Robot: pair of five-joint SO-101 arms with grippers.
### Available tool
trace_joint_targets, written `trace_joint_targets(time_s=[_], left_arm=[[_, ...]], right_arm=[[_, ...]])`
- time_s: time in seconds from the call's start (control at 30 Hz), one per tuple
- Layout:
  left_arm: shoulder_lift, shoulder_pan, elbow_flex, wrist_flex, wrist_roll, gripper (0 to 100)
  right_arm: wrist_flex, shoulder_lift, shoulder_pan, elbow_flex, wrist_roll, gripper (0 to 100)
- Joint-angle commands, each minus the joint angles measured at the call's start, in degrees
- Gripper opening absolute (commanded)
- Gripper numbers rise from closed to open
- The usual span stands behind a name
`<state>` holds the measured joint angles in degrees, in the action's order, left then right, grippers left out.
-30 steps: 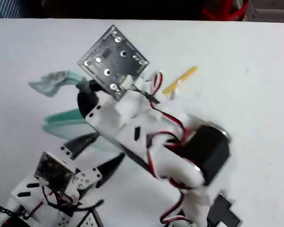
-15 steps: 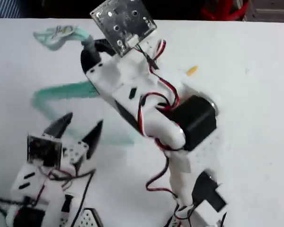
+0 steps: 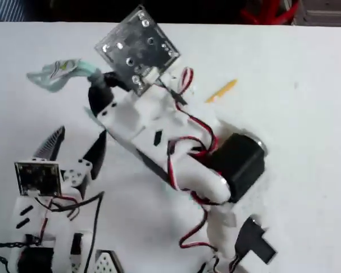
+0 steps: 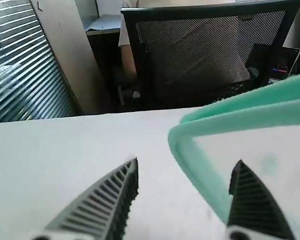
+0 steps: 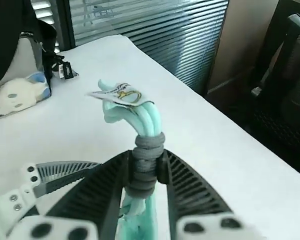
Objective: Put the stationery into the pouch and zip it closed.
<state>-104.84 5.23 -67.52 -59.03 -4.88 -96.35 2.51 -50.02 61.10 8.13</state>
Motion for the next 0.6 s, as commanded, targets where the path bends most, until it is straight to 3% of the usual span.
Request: trace_joint_targets(time_s=[0.0,0.23,0.43,0.57], left_arm=[[0.2,-2.2,2.5,0.9,0.3,29],[0.2,-2.6,-1.0,6.0,0.7,29],[0.2,-3.0,-1.1,4.1,0.8,29],[0.2,-7.3,-1.0,2.5,0.7,29]], right_arm=[[1.5,1.3,-3.4,0.6,-0.4,1.9],[1.3,5.5,-15.4,-0.1,-0.2,1.9],[7.4,-1.2,-10.0,0.2,-0.4,1.9],[13.3,-5.8,-3.6,0.5,-0.5,1.9]])
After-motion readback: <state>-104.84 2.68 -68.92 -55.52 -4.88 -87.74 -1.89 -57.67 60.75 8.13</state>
